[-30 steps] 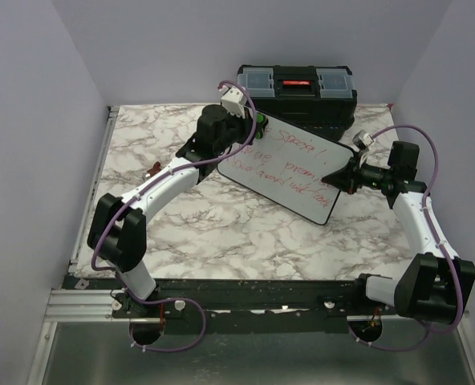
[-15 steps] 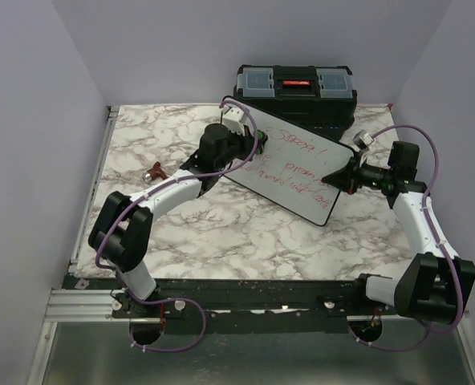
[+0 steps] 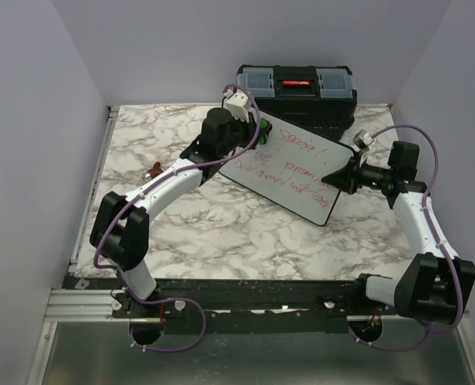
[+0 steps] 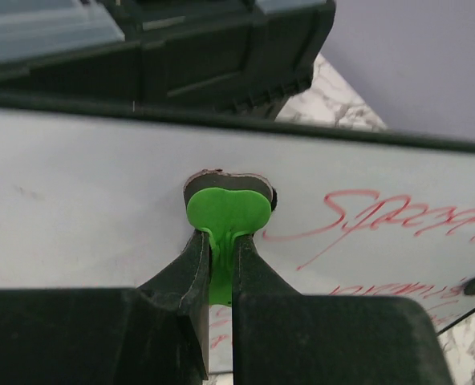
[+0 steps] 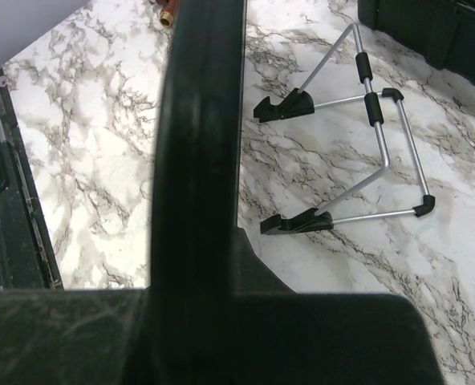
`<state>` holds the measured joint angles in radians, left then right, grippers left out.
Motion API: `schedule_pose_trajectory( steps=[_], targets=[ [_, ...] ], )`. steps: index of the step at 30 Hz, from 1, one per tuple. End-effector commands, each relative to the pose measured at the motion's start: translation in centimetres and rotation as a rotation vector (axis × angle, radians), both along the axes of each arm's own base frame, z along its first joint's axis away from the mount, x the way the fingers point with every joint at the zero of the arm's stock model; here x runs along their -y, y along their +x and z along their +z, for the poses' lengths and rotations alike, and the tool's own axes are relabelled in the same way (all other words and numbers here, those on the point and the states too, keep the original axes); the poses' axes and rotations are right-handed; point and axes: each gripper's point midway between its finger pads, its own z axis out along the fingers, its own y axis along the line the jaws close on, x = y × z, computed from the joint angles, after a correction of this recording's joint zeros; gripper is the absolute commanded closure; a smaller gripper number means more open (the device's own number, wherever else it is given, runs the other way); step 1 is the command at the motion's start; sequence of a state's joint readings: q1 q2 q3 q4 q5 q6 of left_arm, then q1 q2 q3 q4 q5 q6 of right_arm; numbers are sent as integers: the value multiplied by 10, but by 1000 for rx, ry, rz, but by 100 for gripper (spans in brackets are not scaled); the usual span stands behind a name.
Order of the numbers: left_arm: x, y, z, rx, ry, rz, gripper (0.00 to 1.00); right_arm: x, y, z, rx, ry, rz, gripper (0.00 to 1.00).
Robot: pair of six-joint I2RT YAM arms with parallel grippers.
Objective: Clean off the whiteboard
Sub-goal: Erase the whiteboard at the whiteboard stand.
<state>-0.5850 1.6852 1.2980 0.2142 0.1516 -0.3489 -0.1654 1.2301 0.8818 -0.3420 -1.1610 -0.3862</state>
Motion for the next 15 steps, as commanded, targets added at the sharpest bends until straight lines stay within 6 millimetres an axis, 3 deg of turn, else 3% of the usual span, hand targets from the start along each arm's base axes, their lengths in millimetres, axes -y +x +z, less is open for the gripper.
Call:
schedule_pose_trajectory(
  steps=[1,6,15],
  targets=[
    [5,18,47,92,-47,-4,100,-23,-29,9,-8,64,138,99],
    [6,17,27,60,-29,-13,100,-23,-30,9,-9,67,140,99],
    [5,-10,-55,-74,31,-48,100,-23,-29,8,-15,69,141,99]
  ],
)
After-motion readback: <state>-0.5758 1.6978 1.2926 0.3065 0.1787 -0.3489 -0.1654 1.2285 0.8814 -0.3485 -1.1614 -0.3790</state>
